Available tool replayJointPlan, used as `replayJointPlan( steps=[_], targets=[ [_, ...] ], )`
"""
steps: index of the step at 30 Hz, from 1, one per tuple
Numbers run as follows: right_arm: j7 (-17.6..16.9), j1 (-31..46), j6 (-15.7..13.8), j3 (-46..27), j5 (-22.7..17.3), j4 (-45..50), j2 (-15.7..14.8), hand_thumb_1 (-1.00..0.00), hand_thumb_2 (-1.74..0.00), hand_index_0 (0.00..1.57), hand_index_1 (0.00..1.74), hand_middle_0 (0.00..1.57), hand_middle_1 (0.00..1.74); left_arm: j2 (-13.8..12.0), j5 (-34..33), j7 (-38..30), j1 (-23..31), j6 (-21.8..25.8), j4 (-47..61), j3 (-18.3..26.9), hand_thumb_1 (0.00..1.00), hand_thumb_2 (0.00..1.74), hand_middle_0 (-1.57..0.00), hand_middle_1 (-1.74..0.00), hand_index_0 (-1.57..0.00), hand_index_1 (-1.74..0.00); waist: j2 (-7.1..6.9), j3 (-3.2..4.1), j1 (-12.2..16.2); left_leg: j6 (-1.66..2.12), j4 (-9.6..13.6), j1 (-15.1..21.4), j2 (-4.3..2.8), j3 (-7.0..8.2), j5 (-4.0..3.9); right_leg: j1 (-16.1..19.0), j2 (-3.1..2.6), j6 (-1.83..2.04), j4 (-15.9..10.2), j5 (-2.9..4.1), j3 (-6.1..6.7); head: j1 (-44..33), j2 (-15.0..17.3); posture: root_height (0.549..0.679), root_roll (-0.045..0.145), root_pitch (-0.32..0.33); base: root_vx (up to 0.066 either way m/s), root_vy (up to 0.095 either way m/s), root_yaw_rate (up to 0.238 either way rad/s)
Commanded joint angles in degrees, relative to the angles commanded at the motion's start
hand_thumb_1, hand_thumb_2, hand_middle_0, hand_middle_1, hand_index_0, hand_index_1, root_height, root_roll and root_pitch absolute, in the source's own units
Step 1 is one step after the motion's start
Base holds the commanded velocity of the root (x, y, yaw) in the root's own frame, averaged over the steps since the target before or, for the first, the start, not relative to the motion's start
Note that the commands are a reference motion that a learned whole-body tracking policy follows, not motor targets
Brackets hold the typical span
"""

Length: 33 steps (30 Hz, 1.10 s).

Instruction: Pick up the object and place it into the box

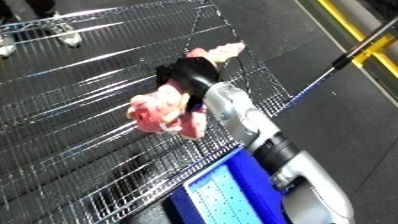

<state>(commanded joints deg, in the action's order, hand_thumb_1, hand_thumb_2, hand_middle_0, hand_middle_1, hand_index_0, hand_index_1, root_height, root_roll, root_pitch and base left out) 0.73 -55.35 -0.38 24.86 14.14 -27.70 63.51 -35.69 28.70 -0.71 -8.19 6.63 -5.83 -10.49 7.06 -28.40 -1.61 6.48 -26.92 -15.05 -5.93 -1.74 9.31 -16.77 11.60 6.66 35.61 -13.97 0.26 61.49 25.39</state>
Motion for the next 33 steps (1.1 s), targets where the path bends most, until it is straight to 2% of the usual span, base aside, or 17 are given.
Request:
replayJointPlan(
  steps=[8,12,15,22,28,33],
  targets=[
    [-1.43,11.17,-0.51,-11.27,-0.46,8.57,4.97,-1.00,-1.74,1.57,1.74,1.57,1.74,1.55,-1.23,-0.21,2.15,-0.67,0.12,2.11,1.00,1.74,-1.57,-1.74,-1.57,-1.74,-0.02,-0.01,2.43,-0.43,-0.42,1.42,-0.59,1.35,0.96,0.58,-0.05,-0.04,-0.14,0.00,1.09,3.45,-1.22,0.655,0.058,-0.024,0.008,0.020,-0.165],
    [-2.39,18.89,-0.58,-18.91,-0.17,11.53,5.92,-1.00,-1.74,1.57,1.74,1.57,1.74,2.08,-2.07,-0.24,3.52,-0.95,0.83,3.66,1.00,1.74,-1.57,-1.74,-1.57,-1.74,-0.03,0.04,3.69,-0.53,-0.43,2.04,-0.78,1.99,1.34,0.89,-0.08,-0.03,-0.45,0.03,1.53,3.61,-1.96,0.655,0.060,-0.027,0.012,0.015,-0.155],
    [-3.28,26.15,-0.62,-25.90,-0.42,13.16,5.50,-1.00,-1.74,1.57,1.74,1.57,1.74,2.31,-2.74,-0.20,4.47,-1.12,1.73,4.87,1.00,1.74,-1.57,-1.74,-1.57,-1.74,0.01,0.04,4.68,-0.57,-0.37,2.49,-0.88,2.47,1.53,1.05,-0.11,0.01,-0.63,0.07,1.90,2.85,-1.69,0.655,0.062,-0.029,0.005,0.018,-0.143],
    [-5.47,41.58,-1.20,-40.48,-4.58,16.31,-0.72,-1.00,-1.74,1.57,1.74,1.57,1.74,2.84,-3.09,-0.60,5.09,-1.15,2.97,6.66,1.00,1.74,-1.57,-1.74,-1.57,-1.74,0.38,-0.09,6.36,-0.71,-0.30,3.25,-1.15,3.37,1.75,1.20,-0.18,-0.06,-0.91,0.25,2.63,2.64,-1.58,0.656,0.064,-0.033,-0.006,0.015,-0.094],
    [-7.19,48.51,-2.56,-46.85,-8.95,18.55,-6.68,-1.00,-1.74,1.57,1.74,1.57,1.74,3.94,-3.36,-0.79,5.75,-1.15,3.49,7.45,1.00,1.74,-1.57,-1.74,-1.57,-1.74,1.03,-0.48,8.03,-0.86,-0.16,3.64,-1.10,4.14,1.79,0.99,-0.23,-0.22,-0.86,0.42,3.31,3.78,-1.20,0.656,0.070,-0.035,-0.015,0.021,-0.091],
    [-9.16,53.14,-3.98,-50.69,-12.40,20.52,-13.84,-1.00,-1.74,1.57,1.74,1.57,1.74,5.35,-3.46,-0.80,6.48,-1.37,4.00,7.88,1.00,1.74,-1.57,-1.74,-1.57,-1.74,1.87,-0.89,9.93,-0.97,-0.94,3.70,-1.11,4.75,2.09,1.02,-0.27,-0.58,-0.80,0.40,3.89,6.91,0.77,0.656,0.075,-0.041,-0.020,0.033,-0.099]
  ],
)
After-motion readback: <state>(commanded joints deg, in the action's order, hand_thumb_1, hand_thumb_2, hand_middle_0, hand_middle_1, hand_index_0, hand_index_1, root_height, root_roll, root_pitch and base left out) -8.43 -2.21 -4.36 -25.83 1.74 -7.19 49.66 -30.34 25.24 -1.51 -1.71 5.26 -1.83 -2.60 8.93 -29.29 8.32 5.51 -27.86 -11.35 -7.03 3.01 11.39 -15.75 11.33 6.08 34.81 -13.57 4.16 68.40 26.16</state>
